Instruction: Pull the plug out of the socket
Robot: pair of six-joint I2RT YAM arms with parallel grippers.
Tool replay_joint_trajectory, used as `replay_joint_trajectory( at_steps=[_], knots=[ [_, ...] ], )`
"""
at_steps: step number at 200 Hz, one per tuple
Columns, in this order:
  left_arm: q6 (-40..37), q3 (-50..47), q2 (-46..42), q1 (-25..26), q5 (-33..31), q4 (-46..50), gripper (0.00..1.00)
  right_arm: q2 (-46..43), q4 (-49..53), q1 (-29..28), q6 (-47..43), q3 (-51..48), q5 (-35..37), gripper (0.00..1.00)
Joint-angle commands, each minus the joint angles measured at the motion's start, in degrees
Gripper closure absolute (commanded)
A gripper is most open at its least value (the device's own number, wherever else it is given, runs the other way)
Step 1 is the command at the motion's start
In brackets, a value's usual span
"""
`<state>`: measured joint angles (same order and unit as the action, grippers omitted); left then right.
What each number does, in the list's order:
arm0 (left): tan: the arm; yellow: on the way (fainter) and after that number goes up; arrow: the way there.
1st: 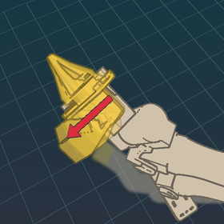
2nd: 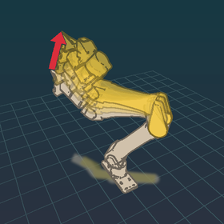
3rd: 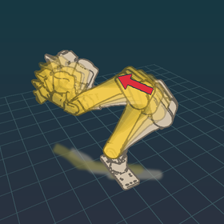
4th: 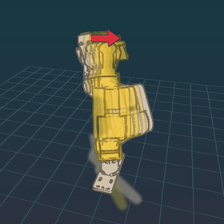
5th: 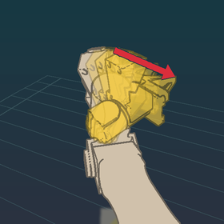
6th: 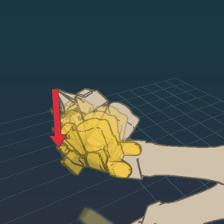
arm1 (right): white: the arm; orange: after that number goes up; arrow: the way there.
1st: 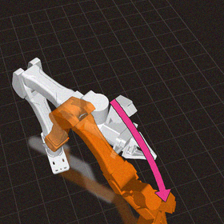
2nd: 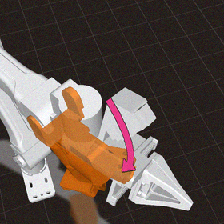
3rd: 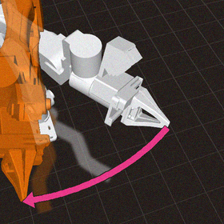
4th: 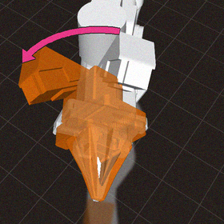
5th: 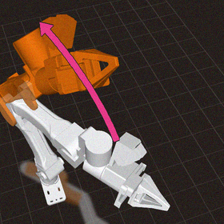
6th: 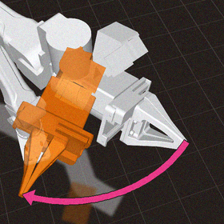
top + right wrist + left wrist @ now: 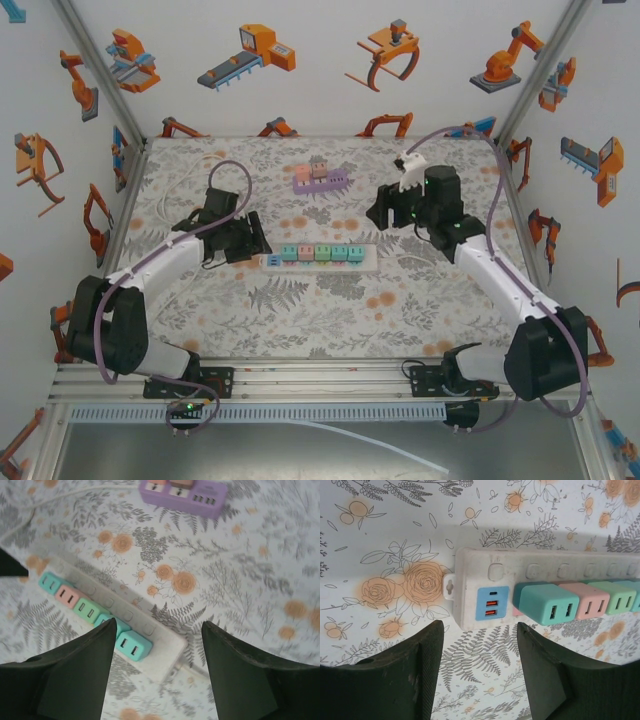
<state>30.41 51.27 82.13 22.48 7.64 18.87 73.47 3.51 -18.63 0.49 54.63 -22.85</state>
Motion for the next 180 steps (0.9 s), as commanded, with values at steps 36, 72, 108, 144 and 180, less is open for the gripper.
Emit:
replay_joint_trajectory(
  at_steps=[36, 72, 108, 144, 180],
  knots=[
    [-5.9, 2.4, 3.1, -0.1, -0.3, 3.1, 0.42, 3.2, 9.6, -3.9, -50.5, -3.2, -15.8, 0.31],
    [-5.9, 2.5, 5.3, -0.1, 0.6, 2.1, 0.42, 7.8, 12.2, -5.3, -53.8, -1.8, -14.4, 0.31],
    [-6.1, 3.0, 7.3, 0.0, 1.8, 1.6, 0.42, 12.7, 11.9, -7.3, -54.5, -0.5, -13.0, 0.35],
    [-6.0, 2.8, 9.0, 0.2, 2.3, 1.9, 0.42, 16.8, 9.8, -8.9, -54.4, 0.1, -11.2, 0.44],
    [-5.9, 2.0, 9.8, 0.9, 1.9, 2.6, 0.42, 18.3, 9.6, -9.1, -54.4, 0.7, -10.3, 0.57]
  ],
)
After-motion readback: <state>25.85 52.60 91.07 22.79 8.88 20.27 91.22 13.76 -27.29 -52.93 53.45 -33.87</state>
